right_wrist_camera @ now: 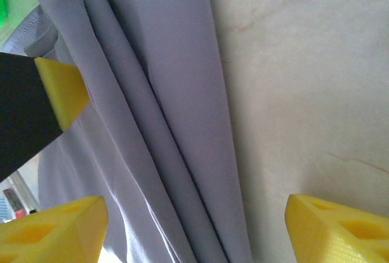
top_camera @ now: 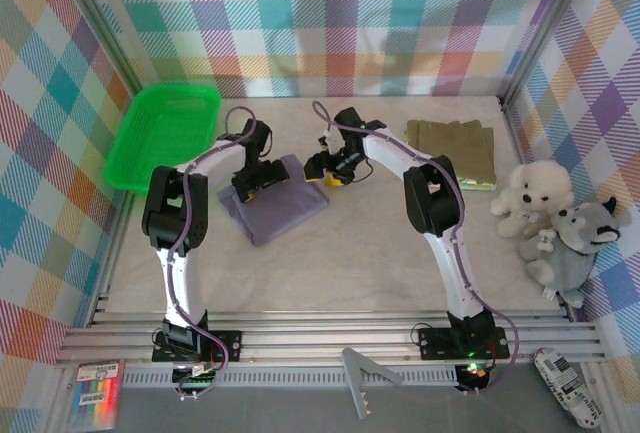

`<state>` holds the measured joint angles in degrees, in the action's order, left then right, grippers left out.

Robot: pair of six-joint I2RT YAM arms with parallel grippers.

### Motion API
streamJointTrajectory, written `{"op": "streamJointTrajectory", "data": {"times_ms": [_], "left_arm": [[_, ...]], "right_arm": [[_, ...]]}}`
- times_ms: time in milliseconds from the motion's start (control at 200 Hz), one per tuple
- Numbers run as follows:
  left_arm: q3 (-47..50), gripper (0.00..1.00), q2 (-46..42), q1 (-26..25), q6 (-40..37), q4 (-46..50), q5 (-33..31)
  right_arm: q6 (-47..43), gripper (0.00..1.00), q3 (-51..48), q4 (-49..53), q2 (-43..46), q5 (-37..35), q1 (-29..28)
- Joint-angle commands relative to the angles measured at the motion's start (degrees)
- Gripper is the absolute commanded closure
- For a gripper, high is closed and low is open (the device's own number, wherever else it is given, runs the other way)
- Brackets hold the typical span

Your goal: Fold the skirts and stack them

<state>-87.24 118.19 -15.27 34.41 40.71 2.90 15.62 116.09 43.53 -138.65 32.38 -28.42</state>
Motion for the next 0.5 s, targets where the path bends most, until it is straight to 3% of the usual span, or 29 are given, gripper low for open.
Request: {"op": "streamJointTrajectory", "data": {"times_ms": [0, 170, 495], "left_arm": [[-0.62, 0.05, 6.45, -0.11, -1.95, 11.47, -4.46], [-3.07, 0.04, 9.34, -0.11, -3.02, 16.3, -6.96], [-4.95, 0.03, 10.75, -0.2, -4.07, 18.27, -8.39]], "right_arm": [[0.27, 0.24, 3.6, 3.59, -2.84, 4.86, -1.18], [2.56, 0.26, 6.07, 5.55, -5.79, 3.85, -2.72], [5.67, 0.42, 5.77, 3.71, -7.15, 7.07, -6.24]]}}
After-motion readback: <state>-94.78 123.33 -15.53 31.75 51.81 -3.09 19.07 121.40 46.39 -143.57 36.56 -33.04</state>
